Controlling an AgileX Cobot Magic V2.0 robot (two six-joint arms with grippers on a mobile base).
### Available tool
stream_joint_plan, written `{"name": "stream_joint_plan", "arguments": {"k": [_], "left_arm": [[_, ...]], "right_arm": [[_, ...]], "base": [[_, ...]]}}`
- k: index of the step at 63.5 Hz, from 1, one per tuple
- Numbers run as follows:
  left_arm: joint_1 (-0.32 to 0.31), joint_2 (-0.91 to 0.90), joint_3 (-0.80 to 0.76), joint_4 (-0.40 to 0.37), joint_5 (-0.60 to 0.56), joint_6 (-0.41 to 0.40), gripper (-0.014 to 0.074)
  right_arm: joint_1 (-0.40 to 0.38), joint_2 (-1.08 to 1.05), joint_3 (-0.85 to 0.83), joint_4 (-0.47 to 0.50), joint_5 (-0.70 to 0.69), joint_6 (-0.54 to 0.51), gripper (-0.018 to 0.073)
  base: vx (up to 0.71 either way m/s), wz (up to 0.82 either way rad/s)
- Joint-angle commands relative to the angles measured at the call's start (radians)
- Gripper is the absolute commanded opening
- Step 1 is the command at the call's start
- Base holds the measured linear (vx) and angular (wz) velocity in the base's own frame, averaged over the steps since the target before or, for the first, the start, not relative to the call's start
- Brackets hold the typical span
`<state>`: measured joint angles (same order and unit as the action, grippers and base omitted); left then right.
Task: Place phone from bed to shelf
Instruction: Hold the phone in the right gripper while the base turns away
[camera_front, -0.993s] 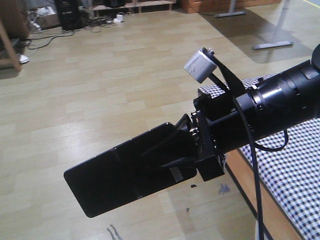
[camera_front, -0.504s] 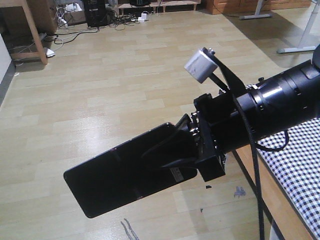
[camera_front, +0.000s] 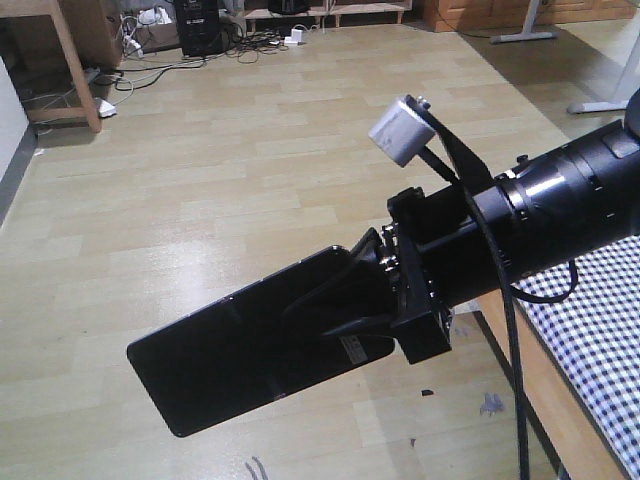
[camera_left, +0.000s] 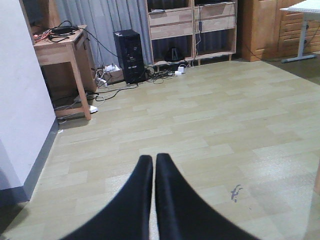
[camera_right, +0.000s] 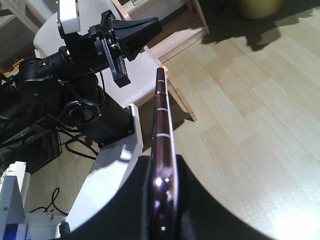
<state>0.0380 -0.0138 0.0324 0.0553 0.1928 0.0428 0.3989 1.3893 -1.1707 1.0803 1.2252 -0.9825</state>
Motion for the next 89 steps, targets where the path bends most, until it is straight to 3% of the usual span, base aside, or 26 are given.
{"name": "stream_joint_plan", "arguments": {"k": [1, 89], "left_arm": [[0.0, -0.011, -0.026, -0.005, -0.071, -0.004, 0.0001], [0.0, -0.011, -0.026, -0.005, -0.071, -0.004, 0.0001]], "right_arm": [[0.0, -0.035, -0.026, 0.087, 0.064, -0.008, -0.0001], [0.0, -0.035, -0.026, 0.087, 0.064, -0.008, -0.0001]], "base": [[0.17, 0.08], [0.29, -0.01]]}}
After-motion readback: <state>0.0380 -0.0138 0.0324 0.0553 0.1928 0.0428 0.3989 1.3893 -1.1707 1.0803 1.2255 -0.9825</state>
